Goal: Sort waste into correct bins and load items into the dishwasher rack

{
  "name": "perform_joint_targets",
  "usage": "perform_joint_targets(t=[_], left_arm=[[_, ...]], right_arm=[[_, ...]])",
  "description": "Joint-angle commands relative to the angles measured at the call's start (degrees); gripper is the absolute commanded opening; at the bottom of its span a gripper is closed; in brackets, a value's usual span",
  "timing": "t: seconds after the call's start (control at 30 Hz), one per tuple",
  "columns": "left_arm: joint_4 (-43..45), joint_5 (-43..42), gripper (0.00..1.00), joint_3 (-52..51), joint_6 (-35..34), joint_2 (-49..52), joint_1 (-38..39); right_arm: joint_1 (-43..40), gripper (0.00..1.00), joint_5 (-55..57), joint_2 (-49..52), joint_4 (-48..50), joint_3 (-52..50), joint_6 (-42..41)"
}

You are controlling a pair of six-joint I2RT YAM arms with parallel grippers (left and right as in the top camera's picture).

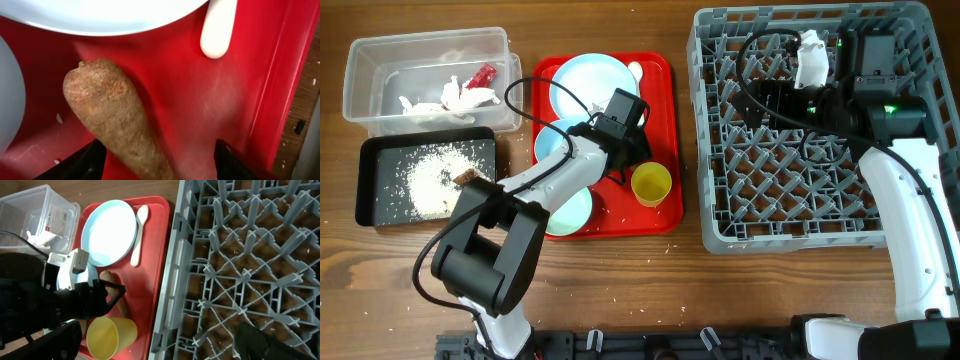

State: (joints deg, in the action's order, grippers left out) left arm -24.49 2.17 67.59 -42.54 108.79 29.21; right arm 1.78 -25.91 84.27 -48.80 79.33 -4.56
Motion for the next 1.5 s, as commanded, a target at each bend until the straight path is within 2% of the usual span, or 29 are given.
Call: perform_joint_targets(t=[0.0,0.03,0.1,0.13,0.17,0.3,0.4,0.57,0.67,0.7,0.77,0.83,0.93,1.0,1.07,1.13,1.27,1.3,1.33,1.37,1.4,1.47], left_arm=[[0.81,2.01,0.68,0.42,-1.66,2.40,0.04],[1.18,1.99,0.66,0.42,-1.64,3.21,0.04],[1.16,1.99,0.45,0.42,-1.62,3.82,0.02],[1.14,1.99,0.30,0.42,-1.62,3.82,0.02],[1.11,2.01,0.24,0.42,-1.60,3.82,0.02],[1.33,1.95,0.11,0.61,-1.18,3.58,0.02],[0.00,1.99,0.04,1.97,4.09,-0.70,0.02],[-0.11,2.56,0.04,3.98,10.12,-11.41,0.02],[-2.56,6.80,0.04,3.98,12.26,-18.36,-0.61],[-6.54,10.49,0.04,3.98,11.93,-21.09,-2.01],[-13.84,15.15,0.06,3.98,6.73,-24.83,-6.56],[-20.44,15.69,0.05,3.98,2.40,-27.10,-14.86],[-25.27,15.67,0.04,2.69,-1.88,-25.55,-27.69],[-24.39,15.76,0.04,0.28,-3.26,-23.26,-33.20],[-21.49,15.69,0.04,-2.49,-8.02,-19.21,-39.63],[-19.30,15.65,0.05,-3.76,-12.46,-14.25,-44.87],[-17.46,15.67,0.05,-3.76,-12.57,-7.67,-50.23],[-17.53,15.65,0.10,-3.76,-12.26,-7.52,-50.95],[-17.49,15.67,0.35,-3.76,-11.30,-7.52,-51.25],[-17.31,15.56,0.51,-3.76,-9.94,-7.52,-51.36],[-17.05,15.45,0.58,-3.74,-8.31,-7.54,-51.36],[-16.33,15.43,0.65,-3.58,-4.02,-7.67,-51.34]], right_arm=[[0.24,1.00,-0.50,0.72,0.00,0.81,-0.52],[0.24,1.00,-0.50,0.72,0.04,0.81,-0.52],[0.24,1.00,-0.50,0.72,-0.04,0.81,-0.52],[0.24,1.00,-0.52,0.72,-0.07,0.81,-0.35],[0.24,1.00,-0.50,0.72,-0.09,0.81,-0.17],[0.24,1.00,-0.50,0.72,-0.02,0.81,-0.07],[0.24,1.00,-0.50,0.72,-0.02,0.81,0.04],[0.24,1.00,-0.52,0.72,0.20,0.81,-0.04],[0.24,1.00,-0.52,0.72,0.31,0.81,-0.09],[0.24,1.00,-0.52,0.72,0.28,0.81,-0.13],[0.24,1.00,-0.50,0.72,0.31,0.81,-0.11],[0.24,0.99,-0.52,0.72,0.50,0.81,-0.11],[0.24,1.00,-0.52,0.72,0.74,0.81,-0.11],[0.24,1.00,-0.55,0.72,0.74,0.81,-0.22],[0.24,1.00,-0.52,0.72,0.72,0.81,-0.59],[0.24,1.00,-0.52,0.72,0.33,0.81,-0.57],[0.24,1.00,-0.52,0.72,0.15,0.81,-0.57],[0.24,1.00,-0.52,0.72,0.15,0.81,-0.57],[0.24,1.00,-0.52,0.72,0.17,0.81,-0.59],[0.24,1.00,-0.50,0.72,0.20,0.81,-0.57],[0.24,1.00,-0.50,0.72,0.20,0.81,-0.57],[0.24,1.00,-0.50,0.72,0.20,0.81,-0.55]])
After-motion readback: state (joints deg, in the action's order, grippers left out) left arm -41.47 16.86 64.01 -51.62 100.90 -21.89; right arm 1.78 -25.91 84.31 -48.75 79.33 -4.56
